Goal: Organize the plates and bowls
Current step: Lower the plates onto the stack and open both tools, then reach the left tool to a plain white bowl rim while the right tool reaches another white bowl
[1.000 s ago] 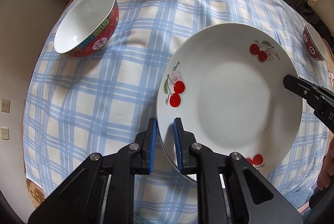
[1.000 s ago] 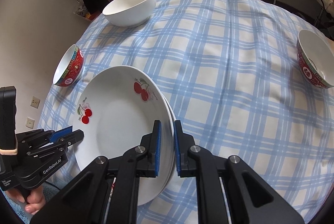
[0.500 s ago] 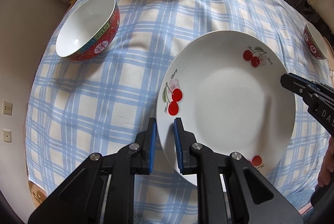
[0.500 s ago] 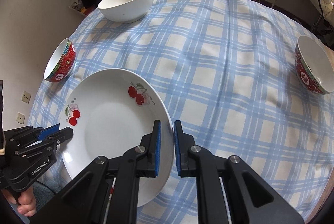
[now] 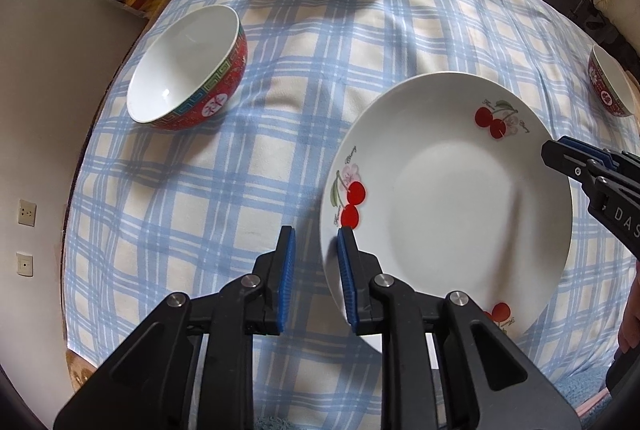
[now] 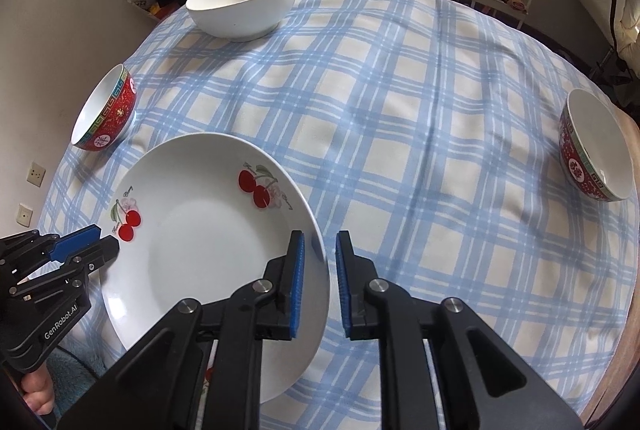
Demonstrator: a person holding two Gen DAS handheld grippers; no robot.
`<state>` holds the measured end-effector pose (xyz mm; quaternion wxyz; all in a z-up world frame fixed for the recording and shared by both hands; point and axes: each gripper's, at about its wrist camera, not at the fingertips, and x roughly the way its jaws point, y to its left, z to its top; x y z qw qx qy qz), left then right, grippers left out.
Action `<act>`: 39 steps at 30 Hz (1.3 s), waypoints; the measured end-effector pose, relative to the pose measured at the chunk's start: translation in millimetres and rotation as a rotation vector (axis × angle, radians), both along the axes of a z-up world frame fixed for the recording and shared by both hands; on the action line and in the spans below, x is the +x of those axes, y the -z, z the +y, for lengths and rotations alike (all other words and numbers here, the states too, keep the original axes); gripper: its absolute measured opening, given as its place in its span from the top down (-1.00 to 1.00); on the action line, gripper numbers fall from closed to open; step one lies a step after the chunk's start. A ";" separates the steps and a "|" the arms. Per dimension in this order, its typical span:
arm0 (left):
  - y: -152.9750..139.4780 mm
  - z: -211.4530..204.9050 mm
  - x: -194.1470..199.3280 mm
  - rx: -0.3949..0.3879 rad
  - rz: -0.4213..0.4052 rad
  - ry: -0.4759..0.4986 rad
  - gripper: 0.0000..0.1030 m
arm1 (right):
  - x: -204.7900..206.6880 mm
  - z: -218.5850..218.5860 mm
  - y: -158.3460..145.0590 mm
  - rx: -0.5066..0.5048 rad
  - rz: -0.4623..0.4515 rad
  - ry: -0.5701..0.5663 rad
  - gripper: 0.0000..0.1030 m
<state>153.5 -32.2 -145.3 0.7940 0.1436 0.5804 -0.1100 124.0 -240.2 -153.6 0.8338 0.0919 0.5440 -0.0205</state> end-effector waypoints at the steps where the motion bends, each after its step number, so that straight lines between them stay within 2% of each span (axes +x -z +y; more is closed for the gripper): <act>1: -1.4 0.5 0.3 -0.001 -0.005 -0.001 0.55 | 0.1 -0.9 -2.1 0.000 -0.006 0.003 0.44; 6: -6.0 2.5 0.5 0.001 -0.026 -0.011 0.28 | -0.5 -4.5 -14.2 -0.003 -0.040 0.016 0.10; 9: -12.6 3.0 4.0 0.012 -0.045 -0.019 0.11 | -2.4 -6.8 -20.2 -0.002 -0.054 0.024 -0.19; 10: -17.3 3.8 5.5 0.005 -0.053 -0.020 0.05 | -2.8 -7.5 -22.0 -0.004 -0.059 0.029 -0.34; 11: -21.2 4.7 6.7 -0.002 -0.059 -0.025 -0.11 | -3.4 -8.9 -24.5 -0.004 -0.066 0.036 -0.52; 12: -25.1 5.3 7.7 -0.008 -0.066 -0.031 -0.32 | -3.4 -10.2 -26.8 -0.003 -0.074 0.043 -0.60; 14: -35.4 7.3 10.8 -0.020 -0.091 -0.043 -0.61 | -3.9 -12.0 -31.7 -0.002 -0.094 0.053 -0.83; 15: -39.9 7.9 12.4 -0.023 -0.104 -0.048 -0.67 | -3.4 -12.9 -35.0 -0.005 -0.107 0.056 -0.86; 19: -54.6 9.8 23.7 -0.038 -0.116 -0.060 -0.68 | 2.5 -15.9 -44.6 -0.025 -0.126 0.064 -1.00; 24: -68.0 7.5 36.7 -0.029 -0.136 -0.061 -0.68 | 14.5 -15.1 -52.2 -0.051 -0.124 0.040 -1.00; 28: -88.3 6.8 53.2 -0.013 -0.215 -0.069 -0.68 | 27.6 -17.6 -58.9 -0.070 -0.126 0.030 -1.00; 33: -99.4 0.3 90.9 -0.044 -0.189 -0.041 -0.68 | 53.0 -26.2 -70.5 -0.075 -0.148 0.038 -1.00; 36: -100.4 -3.9 114.6 -0.031 -0.208 -0.055 -0.68 | 72.3 -31.6 -75.7 -0.070 -0.167 0.051 -1.00; 39: -95.3 -4.0 139.1 -0.065 -0.185 -0.076 -0.68 | 92.5 -35.8 -79.6 -0.065 -0.187 0.059 -1.00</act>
